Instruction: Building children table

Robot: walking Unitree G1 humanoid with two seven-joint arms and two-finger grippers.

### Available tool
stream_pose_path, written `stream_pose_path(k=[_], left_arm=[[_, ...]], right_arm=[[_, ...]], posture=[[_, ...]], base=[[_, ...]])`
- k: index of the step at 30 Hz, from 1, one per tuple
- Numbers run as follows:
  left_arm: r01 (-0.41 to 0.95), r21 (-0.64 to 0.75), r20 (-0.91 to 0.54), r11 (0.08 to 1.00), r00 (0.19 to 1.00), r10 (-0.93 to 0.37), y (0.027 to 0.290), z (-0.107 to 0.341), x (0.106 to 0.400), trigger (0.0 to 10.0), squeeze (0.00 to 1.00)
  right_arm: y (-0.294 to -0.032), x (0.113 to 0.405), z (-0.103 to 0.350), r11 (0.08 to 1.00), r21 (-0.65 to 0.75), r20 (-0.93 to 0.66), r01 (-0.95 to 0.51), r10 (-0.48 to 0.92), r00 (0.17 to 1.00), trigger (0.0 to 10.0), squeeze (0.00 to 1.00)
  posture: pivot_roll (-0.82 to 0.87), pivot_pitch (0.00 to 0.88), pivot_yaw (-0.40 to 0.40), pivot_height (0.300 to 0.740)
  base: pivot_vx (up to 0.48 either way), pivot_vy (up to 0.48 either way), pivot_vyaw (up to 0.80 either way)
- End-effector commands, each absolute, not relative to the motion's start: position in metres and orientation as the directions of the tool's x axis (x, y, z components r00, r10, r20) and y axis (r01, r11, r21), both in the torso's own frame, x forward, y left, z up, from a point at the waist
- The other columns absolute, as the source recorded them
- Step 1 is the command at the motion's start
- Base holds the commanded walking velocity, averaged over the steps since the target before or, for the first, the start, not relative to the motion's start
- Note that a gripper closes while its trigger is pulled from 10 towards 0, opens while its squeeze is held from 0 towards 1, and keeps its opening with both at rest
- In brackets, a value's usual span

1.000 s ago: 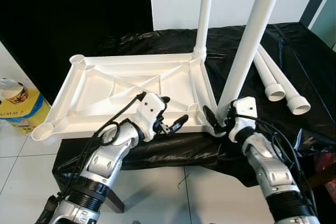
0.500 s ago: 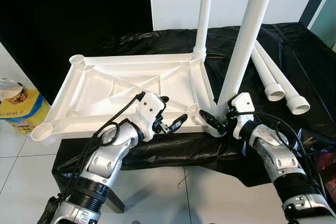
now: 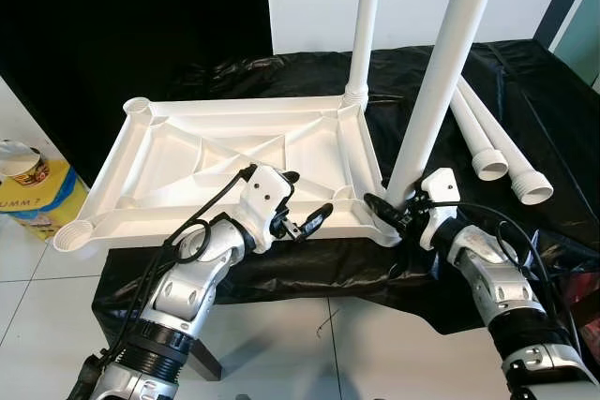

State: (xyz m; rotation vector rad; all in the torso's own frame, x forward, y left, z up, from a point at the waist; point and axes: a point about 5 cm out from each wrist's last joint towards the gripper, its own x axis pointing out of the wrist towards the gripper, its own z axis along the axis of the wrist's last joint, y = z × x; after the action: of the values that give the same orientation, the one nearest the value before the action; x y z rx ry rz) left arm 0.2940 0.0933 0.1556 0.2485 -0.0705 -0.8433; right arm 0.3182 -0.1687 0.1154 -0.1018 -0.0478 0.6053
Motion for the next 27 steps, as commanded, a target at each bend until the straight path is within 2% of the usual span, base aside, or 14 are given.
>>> stream_pose_path(k=[1, 4, 12, 13, 20, 24, 27], left_arm=[[0.72, 0.239, -0.05, 0.652, 0.679, -0.732, 0.097, 0.153, 0.294, 10.0, 0.0], [0.722, 0.235, -0.052, 0.651, 0.678, -0.733, 0.096, 0.152, 0.293, 10.0, 0.0], [0.729, 0.23, -0.054, 0.644, 0.671, -0.74, 0.092, 0.15, 0.292, 10.0, 0.0], [0.73, 0.231, -0.053, 0.643, 0.669, -0.741, 0.091, 0.15, 0.292, 10.0, 0.0], [0.733, 0.228, -0.052, 0.641, 0.667, -0.743, 0.09, 0.15, 0.291, 10.0, 0.0], [0.733, 0.225, -0.051, 0.642, 0.667, -0.743, 0.089, 0.149, 0.29, 10.0, 0.0], [0.732, 0.222, -0.05, 0.644, 0.668, -0.742, 0.088, 0.149, 0.289, 10.0, 0.0]], right_arm=[[-0.171, 0.316, 0.103, 0.844, -0.101, -0.042, -0.527, 0.526, 0.85, 10.0, 0.0], [-0.168, 0.315, 0.102, 0.89, -0.102, -0.024, -0.444, 0.444, 0.896, 10.0, 0.0], [-0.156, 0.312, 0.096, 0.951, -0.048, -0.028, -0.305, 0.304, 0.952, 10.0, 0.0], [-0.152, 0.311, 0.095, 0.97, -0.029, -0.036, -0.241, 0.24, 0.97, 10.0, 0.0], [-0.146, 0.306, 0.094, 0.997, 0.006, -0.034, -0.08, 0.08, 0.996, 10.0, 0.0], [-0.14, 0.303, 0.099, 0.995, 0.052, -0.008, 0.082, -0.082, 0.997, 10.0, 0.0], [-0.131, 0.3, 0.101, 0.995, 0.06, -0.006, 0.079, -0.079, 0.997, 10.0, 0.0]], posture=[[-0.04, 0.02, 0.009, 0.74], [-0.04, 0.019, 0.01, 0.74], [-0.05, 0.014, 0.009, 0.74], [-0.05, 0.013, 0.007, 0.74], [-0.05, 0.012, 0.004, 0.74], [-0.04, 0.01, -0.006, 0.74], [-0.04, 0.007, -0.009, 0.74]], base=[[0.0, 0.0, 0.0], [0.0, 0.0, 0.0], [0.0, 0.0, 0.0], [0.0, 0.0, 0.0], [0.0, 0.0, 0.0], [0.0, 0.0, 0.0], [0.0, 0.0, 0.0]])
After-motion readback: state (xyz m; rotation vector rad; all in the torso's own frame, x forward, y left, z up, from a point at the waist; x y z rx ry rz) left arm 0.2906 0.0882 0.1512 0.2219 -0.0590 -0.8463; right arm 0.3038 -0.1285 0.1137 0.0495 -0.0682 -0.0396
